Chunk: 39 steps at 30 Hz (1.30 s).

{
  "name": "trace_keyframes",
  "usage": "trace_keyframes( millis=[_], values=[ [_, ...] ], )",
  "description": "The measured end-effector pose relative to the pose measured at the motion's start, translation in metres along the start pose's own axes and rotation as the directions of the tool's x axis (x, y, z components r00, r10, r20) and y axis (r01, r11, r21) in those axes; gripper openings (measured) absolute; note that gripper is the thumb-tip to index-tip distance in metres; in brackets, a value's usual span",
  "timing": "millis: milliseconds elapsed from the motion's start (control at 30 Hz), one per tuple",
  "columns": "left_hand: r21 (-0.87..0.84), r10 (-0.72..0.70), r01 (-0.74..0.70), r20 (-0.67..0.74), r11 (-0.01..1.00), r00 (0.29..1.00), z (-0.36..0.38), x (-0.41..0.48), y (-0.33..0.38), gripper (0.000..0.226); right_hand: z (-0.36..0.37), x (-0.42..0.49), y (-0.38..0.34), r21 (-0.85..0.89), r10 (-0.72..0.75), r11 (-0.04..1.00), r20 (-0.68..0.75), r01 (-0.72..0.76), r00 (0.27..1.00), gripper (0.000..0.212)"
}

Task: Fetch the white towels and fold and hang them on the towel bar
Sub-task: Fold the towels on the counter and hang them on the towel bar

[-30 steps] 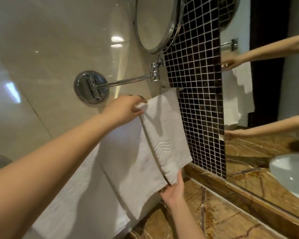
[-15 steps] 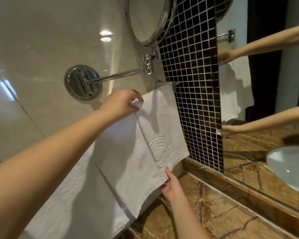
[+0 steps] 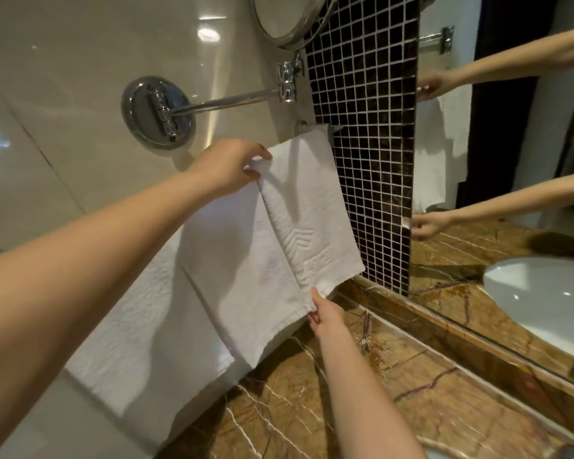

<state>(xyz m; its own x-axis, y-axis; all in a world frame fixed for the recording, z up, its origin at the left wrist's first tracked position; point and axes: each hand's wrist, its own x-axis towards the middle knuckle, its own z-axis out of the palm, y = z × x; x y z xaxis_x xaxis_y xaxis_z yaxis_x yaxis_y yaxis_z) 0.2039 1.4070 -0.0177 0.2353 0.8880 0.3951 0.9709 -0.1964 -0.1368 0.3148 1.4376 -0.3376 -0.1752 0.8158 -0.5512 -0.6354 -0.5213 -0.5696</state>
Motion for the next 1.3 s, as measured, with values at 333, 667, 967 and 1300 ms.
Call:
trace_keyframes(
  millis=[333,667,967,1300],
  values=[
    [-0.072,-0.026,0.029,0.042,0.997,0.999,-0.05,-0.084,-0.027,0.041,-0.029,-0.077,0.129,0.087,0.245,0.965,0.035,-0.247,0.969,0.062],
    [-0.111,-0.242,0.255,0.121,0.961,0.963,-0.076,-0.191,-0.1,0.047,0.042,-0.142,0.231,-0.031,0.389,0.915,0.334,-0.403,0.859,0.058],
    [-0.078,-0.279,0.285,0.082,0.955,0.957,-0.072,-0.193,-0.102,0.05,0.056,-0.145,0.214,-0.129,0.324,0.945,0.269,-0.3,0.907,0.044],
    [-0.046,-0.302,0.305,0.075,0.951,0.95,-0.074,-0.193,-0.101,0.051,0.067,-0.136,0.195,-0.014,0.35,0.931,0.321,-0.365,0.88,0.036]
  ],
)
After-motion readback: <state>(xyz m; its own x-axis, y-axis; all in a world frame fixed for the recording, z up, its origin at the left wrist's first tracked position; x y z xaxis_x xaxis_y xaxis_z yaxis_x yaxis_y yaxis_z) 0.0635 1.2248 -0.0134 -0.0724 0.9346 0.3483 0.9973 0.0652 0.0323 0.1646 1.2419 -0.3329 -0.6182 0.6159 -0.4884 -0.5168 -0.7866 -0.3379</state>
